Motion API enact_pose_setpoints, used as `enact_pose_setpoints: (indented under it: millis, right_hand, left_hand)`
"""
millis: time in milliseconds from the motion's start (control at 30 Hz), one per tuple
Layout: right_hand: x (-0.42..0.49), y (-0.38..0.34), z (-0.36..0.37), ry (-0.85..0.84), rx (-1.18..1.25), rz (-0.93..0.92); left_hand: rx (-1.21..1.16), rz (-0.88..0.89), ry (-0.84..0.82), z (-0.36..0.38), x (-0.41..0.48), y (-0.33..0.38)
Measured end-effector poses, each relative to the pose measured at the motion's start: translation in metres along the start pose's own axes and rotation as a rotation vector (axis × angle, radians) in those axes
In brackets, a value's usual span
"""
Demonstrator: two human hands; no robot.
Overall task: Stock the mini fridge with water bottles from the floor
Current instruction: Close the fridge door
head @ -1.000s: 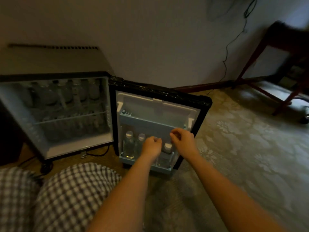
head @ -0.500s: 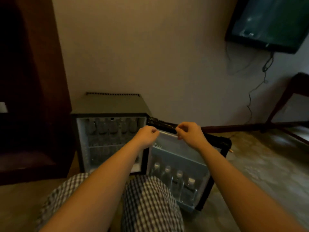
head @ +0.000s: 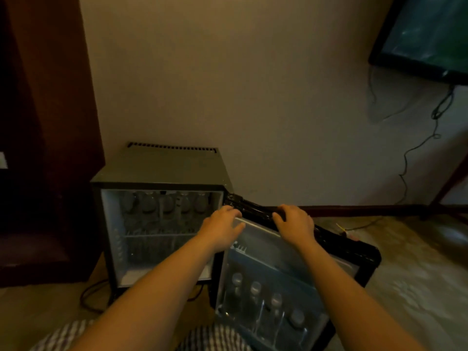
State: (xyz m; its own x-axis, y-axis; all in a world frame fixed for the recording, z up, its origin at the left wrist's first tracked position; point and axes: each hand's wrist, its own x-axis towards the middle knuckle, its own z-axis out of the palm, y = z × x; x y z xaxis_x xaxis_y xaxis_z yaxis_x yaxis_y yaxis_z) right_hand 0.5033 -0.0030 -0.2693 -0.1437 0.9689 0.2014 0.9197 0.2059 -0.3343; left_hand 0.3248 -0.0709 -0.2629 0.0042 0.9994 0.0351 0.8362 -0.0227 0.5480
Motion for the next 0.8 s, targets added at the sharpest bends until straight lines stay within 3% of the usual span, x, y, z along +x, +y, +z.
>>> enact_pose_setpoints:
  millis: [133,267,333,633,800]
  right_hand:
    - [0.045,0.015,0.014,-0.010,-0.134,0.037]
    - [0.086,0.031,0.027,-0.311,-0.116,0.110]
    - [0.098,0.039,0.037,-0.385,-0.042,0.143]
    - [0.107,0.050,0.037,-0.415,0.025,0.152]
    - [0.093,0.042,0.027,-0.412,-0.026,-0.002]
  left_hand:
    - [0.207,0.111,-0.051,0.013,0.041,-0.004]
    - [0.383,0.243,-0.172,0.016,0.096,-0.007]
    - [0.421,0.291,-0.253,0.021,0.124,-0.009]
    - [0.467,0.396,-0.294,0.037,0.151,-0.005]
    - [0.542,0.385,-0.345,0.030,0.147,0.000]
